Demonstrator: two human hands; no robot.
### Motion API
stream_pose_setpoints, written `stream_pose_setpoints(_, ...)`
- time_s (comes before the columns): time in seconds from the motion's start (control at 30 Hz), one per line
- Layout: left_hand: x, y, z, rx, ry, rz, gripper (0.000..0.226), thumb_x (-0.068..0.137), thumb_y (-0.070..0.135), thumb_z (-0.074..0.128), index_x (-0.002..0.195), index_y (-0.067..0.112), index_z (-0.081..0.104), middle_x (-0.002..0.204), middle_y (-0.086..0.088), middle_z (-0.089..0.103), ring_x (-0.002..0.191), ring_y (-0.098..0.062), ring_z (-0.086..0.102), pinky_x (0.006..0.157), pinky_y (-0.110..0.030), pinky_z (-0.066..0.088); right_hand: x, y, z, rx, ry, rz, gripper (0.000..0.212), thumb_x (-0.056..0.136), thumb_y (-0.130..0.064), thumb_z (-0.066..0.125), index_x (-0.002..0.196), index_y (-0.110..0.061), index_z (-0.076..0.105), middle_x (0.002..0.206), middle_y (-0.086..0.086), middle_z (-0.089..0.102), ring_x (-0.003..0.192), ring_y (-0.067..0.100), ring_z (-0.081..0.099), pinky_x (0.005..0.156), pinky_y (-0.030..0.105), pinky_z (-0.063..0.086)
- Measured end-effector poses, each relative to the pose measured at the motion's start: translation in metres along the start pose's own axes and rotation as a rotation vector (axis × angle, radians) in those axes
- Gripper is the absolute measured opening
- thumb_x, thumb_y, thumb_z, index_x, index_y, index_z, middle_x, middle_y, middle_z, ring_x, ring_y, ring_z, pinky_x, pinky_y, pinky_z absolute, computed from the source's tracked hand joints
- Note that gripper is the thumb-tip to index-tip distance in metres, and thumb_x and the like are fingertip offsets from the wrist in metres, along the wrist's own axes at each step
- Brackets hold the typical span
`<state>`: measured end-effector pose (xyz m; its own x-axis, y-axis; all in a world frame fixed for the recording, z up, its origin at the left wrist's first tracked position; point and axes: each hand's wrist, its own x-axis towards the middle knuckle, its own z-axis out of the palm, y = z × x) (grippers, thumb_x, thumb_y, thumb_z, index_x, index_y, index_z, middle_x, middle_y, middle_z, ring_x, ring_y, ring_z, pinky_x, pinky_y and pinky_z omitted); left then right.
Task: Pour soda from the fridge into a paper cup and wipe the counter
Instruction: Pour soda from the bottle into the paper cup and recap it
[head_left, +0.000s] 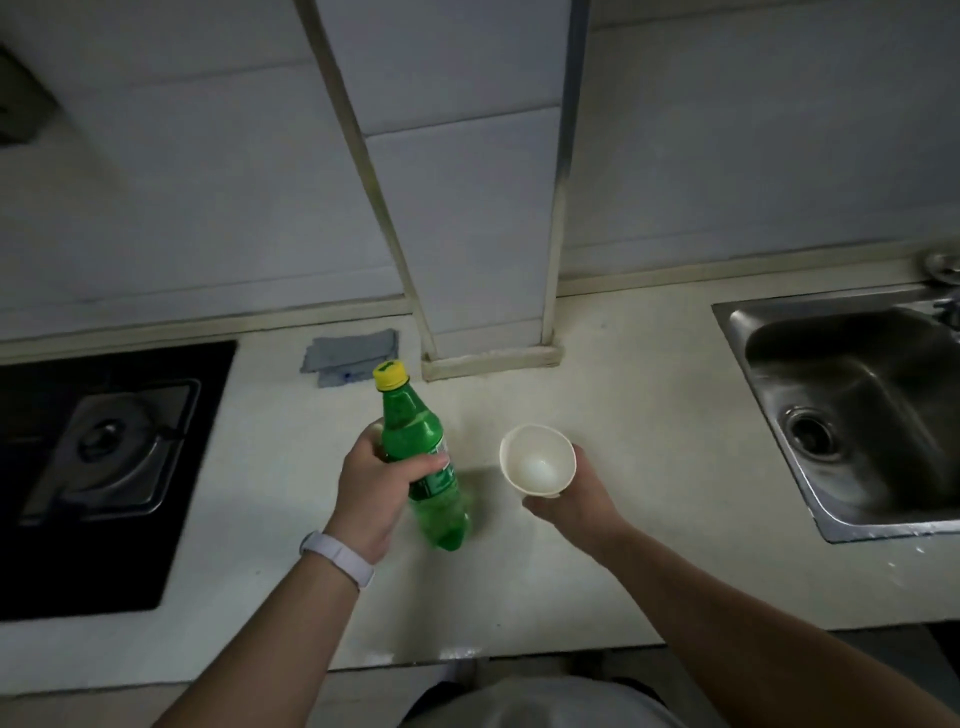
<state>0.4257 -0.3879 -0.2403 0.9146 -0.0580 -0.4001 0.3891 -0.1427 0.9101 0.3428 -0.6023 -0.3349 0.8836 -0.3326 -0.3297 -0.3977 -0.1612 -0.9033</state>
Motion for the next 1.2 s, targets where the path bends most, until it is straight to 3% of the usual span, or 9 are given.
stream_pose_setpoints(0.1,-0.008,-0.001,0.007,-0.007,0.052,-0.009,0.055,0.049,0.016,0.088,0.101,0.016,0.069,0.100,-0.009,0.074,0.098,-0.032,0.069,0.091,-0.054,0.055,0.009,0.006,-0.002,-0.006,-0.051,0.007,0.071,0.066,0.001,0.083,0.120,-0.025,0.044,0.110,-0.007,0.057,0.095,0.005,0.057,0.074,0.011,0.044)
stream_pose_setpoints(0.23,-0.017,0.000,0.013,-0.019,0.093,-0.029,0.056,0.049,0.015,0.088,0.102,0.015,0.069,0.102,-0.010,0.074,0.099,-0.033,0.069,0.092,-0.057,0.054,0.014,0.013,-0.003,0.004,-0.084,0.016,0.072,0.067,-0.002,0.083,0.124,-0.024,0.045,0.121,0.004,0.056,0.106,0.018,0.057,0.085,0.036,0.053)
stream_pose_setpoints(0.37,-0.018,0.005,0.015,-0.031,0.101,-0.028,0.056,0.050,0.014,0.088,0.102,0.014,0.069,0.102,-0.011,0.074,0.100,-0.034,0.069,0.092,-0.058,0.053,0.013,0.011,-0.004,0.011,-0.107,0.044,0.074,0.066,-0.002,0.082,0.128,-0.020,0.045,0.121,0.002,0.055,0.107,0.018,0.056,0.083,0.032,0.051)
stream_pose_setpoints(0.5,-0.017,0.010,0.016,-0.037,0.087,-0.005,0.053,0.050,0.013,0.088,0.100,0.015,0.069,0.101,-0.010,0.074,0.099,-0.034,0.068,0.092,-0.057,0.054,0.014,0.008,-0.015,-0.057,-0.167,0.037,0.069,0.060,-0.006,0.080,0.120,-0.026,0.051,0.114,0.000,0.061,0.107,0.022,0.060,0.086,0.042,0.056)
stream_pose_setpoints(0.67,-0.018,0.020,0.017,-0.050,0.057,0.009,0.053,0.048,0.013,0.087,0.098,0.015,0.069,0.100,-0.011,0.073,0.099,-0.035,0.068,0.091,-0.056,0.054,0.024,0.001,-0.048,-0.281,-0.130,0.208,0.050,0.080,-0.013,0.072,0.128,-0.013,0.056,0.124,0.005,0.057,0.103,0.022,0.059,0.084,0.032,0.049)
stream_pose_setpoints(0.77,-0.019,0.027,0.017,-0.060,0.032,0.022,0.051,0.050,0.013,0.086,0.098,0.013,0.071,0.098,-0.010,0.074,0.098,-0.035,0.069,0.090,-0.053,0.056,0.032,-0.024,-0.076,-0.225,-0.010,0.217,0.011,0.087,-0.011,0.061,0.093,-0.013,0.069,0.102,0.011,0.070,0.083,0.022,0.063,0.072,0.031,0.047)
stream_pose_setpoints(0.83,-0.019,0.032,0.015,-0.064,0.011,0.027,0.045,0.056,0.008,0.087,0.098,0.012,0.071,0.097,-0.010,0.075,0.097,-0.034,0.069,0.088,-0.049,0.056,0.038,-0.055,-0.094,-0.126,0.014,0.201,0.013,0.090,-0.008,0.058,0.081,-0.010,0.067,0.092,0.015,0.071,0.072,0.019,0.060,0.066,0.031,0.045)
stream_pose_setpoints(1.03,-0.026,0.045,0.015,0.025,-0.072,0.130,0.038,0.065,-0.004,0.084,0.094,0.016,0.070,0.084,0.001,0.076,0.080,-0.016,0.071,0.066,-0.026,0.055,0.020,-0.173,-0.091,-0.311,-0.108,-0.100,0.022,0.094,-0.025,0.053,0.084,-0.013,0.068,0.082,0.004,0.070,0.072,0.017,0.060,0.063,0.031,0.045)
stream_pose_setpoints(1.2,-0.027,0.052,0.009,0.102,-0.108,0.208,0.049,0.060,-0.002,0.087,0.100,0.023,0.073,0.091,0.002,0.077,0.088,-0.018,0.071,0.077,-0.032,0.057,-0.017,-0.251,-0.045,-0.578,-0.120,-0.385,0.036,0.095,-0.055,0.046,0.074,-0.027,0.054,0.073,-0.006,0.062,0.068,0.013,0.057,0.058,0.030,0.040)
